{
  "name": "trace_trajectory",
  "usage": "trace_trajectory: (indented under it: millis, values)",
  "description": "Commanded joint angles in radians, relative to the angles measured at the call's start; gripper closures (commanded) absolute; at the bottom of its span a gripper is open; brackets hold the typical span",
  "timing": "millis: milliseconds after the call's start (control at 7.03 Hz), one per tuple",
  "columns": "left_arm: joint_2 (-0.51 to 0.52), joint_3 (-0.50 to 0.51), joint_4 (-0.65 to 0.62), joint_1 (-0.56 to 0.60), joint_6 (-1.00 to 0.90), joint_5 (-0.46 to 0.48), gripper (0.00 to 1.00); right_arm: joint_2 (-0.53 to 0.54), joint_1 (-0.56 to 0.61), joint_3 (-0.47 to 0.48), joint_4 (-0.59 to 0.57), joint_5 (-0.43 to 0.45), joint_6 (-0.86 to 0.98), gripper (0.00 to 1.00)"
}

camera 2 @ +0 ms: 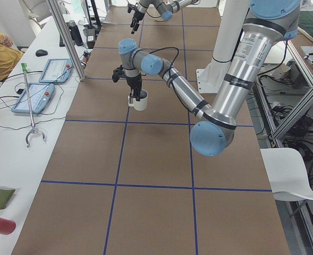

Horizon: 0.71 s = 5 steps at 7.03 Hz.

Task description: Left arm hands cup to right arm to dump lemon

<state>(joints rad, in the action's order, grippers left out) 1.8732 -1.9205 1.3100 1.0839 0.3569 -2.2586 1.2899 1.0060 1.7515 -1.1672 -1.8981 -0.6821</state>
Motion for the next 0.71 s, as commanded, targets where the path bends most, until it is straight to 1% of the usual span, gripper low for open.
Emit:
trace_trajectory:
  millis: [0, 142, 285, 427, 569]
  values:
    - [-0.101, 0.092, 0.061, 0.069, -0.175, -0.009, 1.0, 0.072, 0.153, 0.005, -0.113, -0.192, 0.265, 0.0]
    - [-0.135, 0.101, 0.063, 0.07, -0.214, -0.009, 1.0, 0.074, 0.17, 0.003, -0.194, -0.232, 0.35, 0.0]
    - [-0.141, 0.13, 0.067, 0.068, -0.22, -0.01, 1.0, 0.068, 0.186, 0.0, -0.292, -0.275, 0.463, 0.0]
    - [-0.158, 0.15, 0.078, 0.065, -0.22, -0.025, 1.0, 0.068, 0.186, 0.003, -0.317, -0.274, 0.49, 0.0]
    - [-0.158, 0.187, 0.107, 0.064, -0.219, -0.038, 1.0, 0.068, 0.184, -0.003, -0.319, -0.276, 0.49, 0.0]
